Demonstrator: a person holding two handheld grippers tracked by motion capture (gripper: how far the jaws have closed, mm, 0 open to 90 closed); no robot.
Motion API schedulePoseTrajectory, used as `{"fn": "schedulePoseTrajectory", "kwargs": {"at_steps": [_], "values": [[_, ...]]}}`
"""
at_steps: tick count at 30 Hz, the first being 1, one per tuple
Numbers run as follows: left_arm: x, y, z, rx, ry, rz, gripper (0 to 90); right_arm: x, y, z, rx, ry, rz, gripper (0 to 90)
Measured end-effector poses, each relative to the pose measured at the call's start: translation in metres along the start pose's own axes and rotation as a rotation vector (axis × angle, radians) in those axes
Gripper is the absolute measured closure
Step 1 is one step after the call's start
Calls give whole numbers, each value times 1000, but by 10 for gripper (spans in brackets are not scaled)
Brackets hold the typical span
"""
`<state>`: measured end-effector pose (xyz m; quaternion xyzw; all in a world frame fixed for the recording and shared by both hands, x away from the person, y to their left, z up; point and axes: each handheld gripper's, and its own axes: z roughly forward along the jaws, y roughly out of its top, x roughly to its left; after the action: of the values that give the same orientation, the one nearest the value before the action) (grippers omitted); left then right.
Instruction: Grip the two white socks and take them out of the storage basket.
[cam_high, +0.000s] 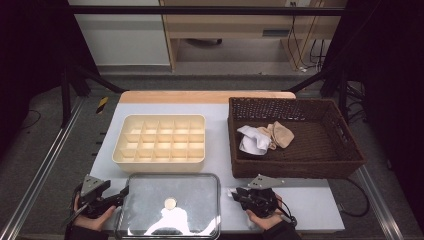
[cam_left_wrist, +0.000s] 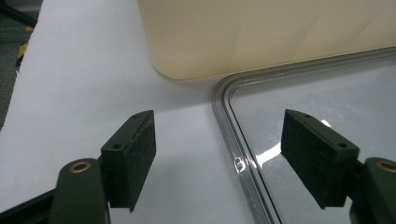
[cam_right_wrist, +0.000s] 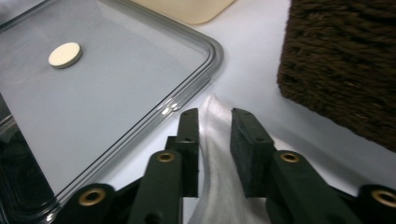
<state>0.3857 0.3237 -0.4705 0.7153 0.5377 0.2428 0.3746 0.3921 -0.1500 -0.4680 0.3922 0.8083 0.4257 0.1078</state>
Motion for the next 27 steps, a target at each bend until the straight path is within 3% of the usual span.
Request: {"fn": "schedulePoseTrajectory", "kwargs": {"at_steps": [4,11,24,27], "values": [[0,0,0,-1,1,-2,259,2,4,-3,-34,11,15,629],[0,0,0,2,1,0,258,4,14,-13,-103,13,13,599],[1,0,0,3,1,-6,255,-1,42,-43,-213,-37,2,582],[1,0,0,5,1,-6,255,-5,56,-52,-232,-52,-4,573]]}}
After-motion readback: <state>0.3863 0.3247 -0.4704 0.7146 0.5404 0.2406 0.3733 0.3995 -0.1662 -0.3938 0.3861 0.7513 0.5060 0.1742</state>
